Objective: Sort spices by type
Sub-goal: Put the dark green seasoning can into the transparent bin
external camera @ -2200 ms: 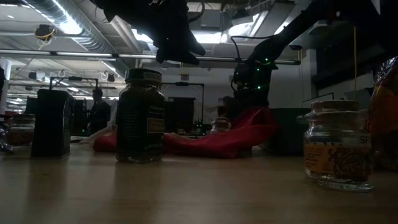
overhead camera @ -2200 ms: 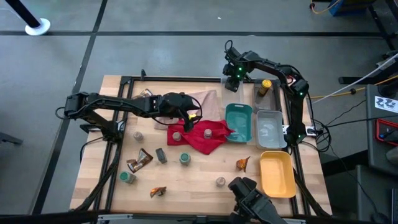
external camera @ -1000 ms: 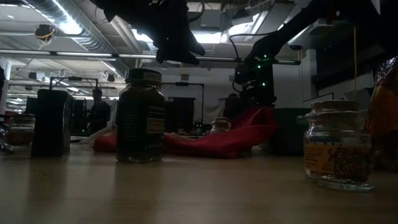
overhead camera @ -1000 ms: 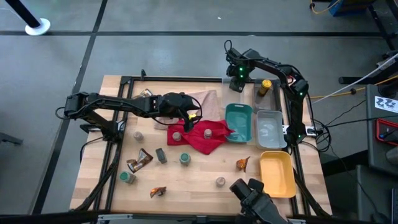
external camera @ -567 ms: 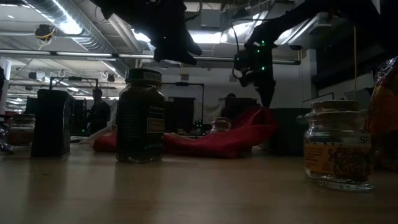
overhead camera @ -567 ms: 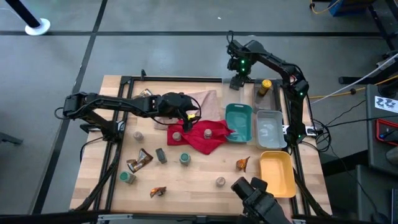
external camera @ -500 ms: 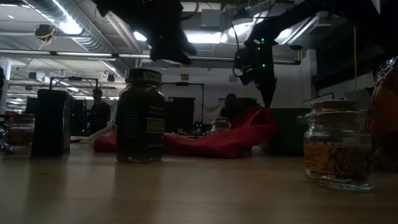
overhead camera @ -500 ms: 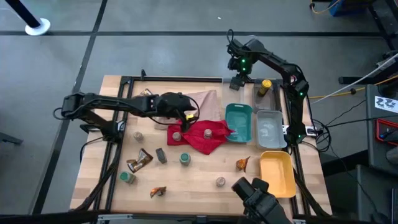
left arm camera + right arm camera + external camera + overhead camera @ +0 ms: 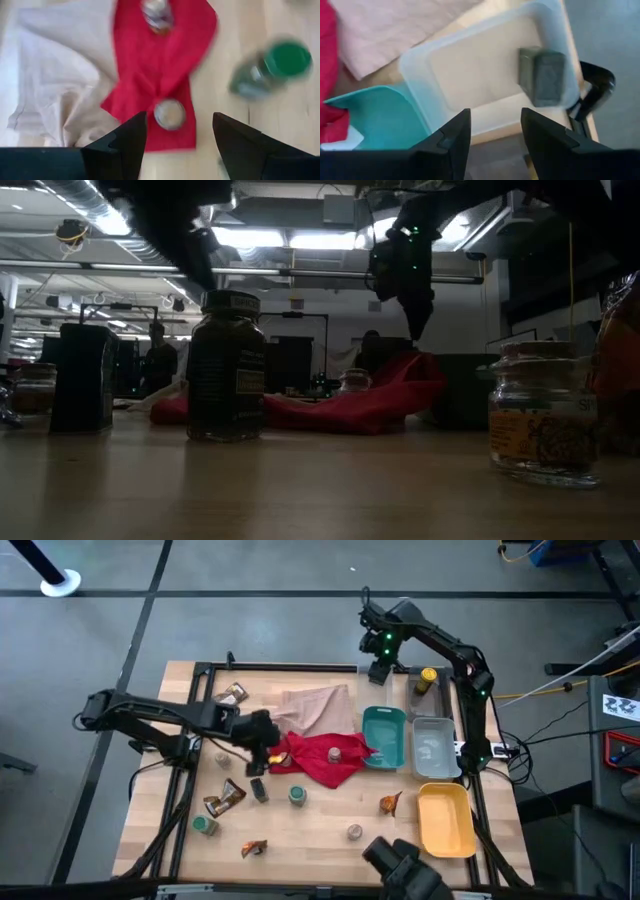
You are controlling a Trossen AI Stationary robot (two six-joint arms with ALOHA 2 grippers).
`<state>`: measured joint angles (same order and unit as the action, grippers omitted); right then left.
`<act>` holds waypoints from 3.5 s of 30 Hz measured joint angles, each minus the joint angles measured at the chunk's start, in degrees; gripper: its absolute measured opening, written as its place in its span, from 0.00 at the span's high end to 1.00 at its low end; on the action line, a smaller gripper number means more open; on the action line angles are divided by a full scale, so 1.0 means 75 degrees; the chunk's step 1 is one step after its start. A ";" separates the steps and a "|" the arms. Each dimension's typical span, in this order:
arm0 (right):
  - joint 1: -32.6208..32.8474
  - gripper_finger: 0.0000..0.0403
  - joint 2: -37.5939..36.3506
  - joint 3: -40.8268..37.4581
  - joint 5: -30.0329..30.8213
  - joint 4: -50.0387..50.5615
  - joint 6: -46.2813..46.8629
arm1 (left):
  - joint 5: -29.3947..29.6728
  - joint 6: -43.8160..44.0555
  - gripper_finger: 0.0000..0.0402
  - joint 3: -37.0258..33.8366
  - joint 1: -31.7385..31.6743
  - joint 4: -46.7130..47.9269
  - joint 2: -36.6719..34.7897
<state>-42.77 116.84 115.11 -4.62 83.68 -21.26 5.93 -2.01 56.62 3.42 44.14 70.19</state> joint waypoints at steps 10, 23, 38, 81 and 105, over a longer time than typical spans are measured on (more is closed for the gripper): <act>0.1297 0.57 0.0000 0.0000 0.0000 0.0000 -0.0003 | -0.0513 -0.1141 0.48 0.0000 0.0892 0.0741 0.0012; 0.2510 0.57 0.0000 0.0000 0.0002 0.0302 0.0180 | -0.0513 -0.1434 0.48 0.0000 0.1900 0.1151 0.0031; 0.3661 0.57 0.0000 0.0000 0.0000 0.0249 0.0264 | 0.0055 -0.2819 0.48 0.0000 0.2401 0.1182 0.1289; 0.4049 0.57 -0.4985 -0.4461 -0.0927 -0.2125 0.0847 | 0.0009 -0.1197 0.72 0.1331 0.1365 0.1102 0.2326; 0.4049 0.57 -0.7402 -0.8921 -0.0344 -0.6640 0.2047 | 0.0042 -0.4017 0.72 0.3063 -0.2072 -0.3899 0.3030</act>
<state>-12.40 61.32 48.21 -7.20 33.88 -5.90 6.25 -32.14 79.59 -12.12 14.90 92.92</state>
